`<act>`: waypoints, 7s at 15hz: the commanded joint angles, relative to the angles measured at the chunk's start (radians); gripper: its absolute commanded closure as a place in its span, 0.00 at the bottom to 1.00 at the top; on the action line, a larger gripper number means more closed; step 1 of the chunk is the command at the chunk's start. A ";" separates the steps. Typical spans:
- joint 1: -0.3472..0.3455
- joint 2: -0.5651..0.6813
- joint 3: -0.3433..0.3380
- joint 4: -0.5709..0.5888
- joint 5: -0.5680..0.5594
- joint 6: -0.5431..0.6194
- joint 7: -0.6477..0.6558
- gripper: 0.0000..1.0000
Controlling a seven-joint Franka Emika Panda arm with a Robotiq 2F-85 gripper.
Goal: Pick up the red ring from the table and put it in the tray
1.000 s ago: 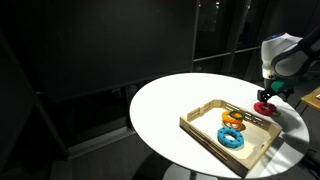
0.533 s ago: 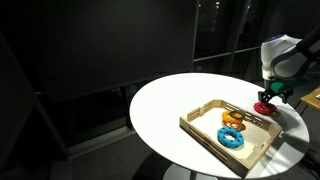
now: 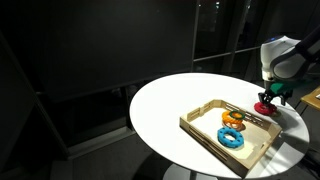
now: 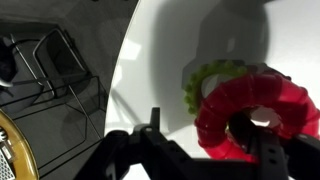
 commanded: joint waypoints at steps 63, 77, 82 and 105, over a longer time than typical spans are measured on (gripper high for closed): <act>0.172 -0.196 0.250 0.006 0.082 -0.128 -0.046 0.90; 0.244 -0.208 0.317 -0.089 0.056 -0.090 -0.119 0.90; 0.263 -0.199 0.324 -0.119 0.025 -0.079 -0.110 0.90; 0.194 -0.239 0.284 -0.112 -0.013 -0.092 -0.135 0.00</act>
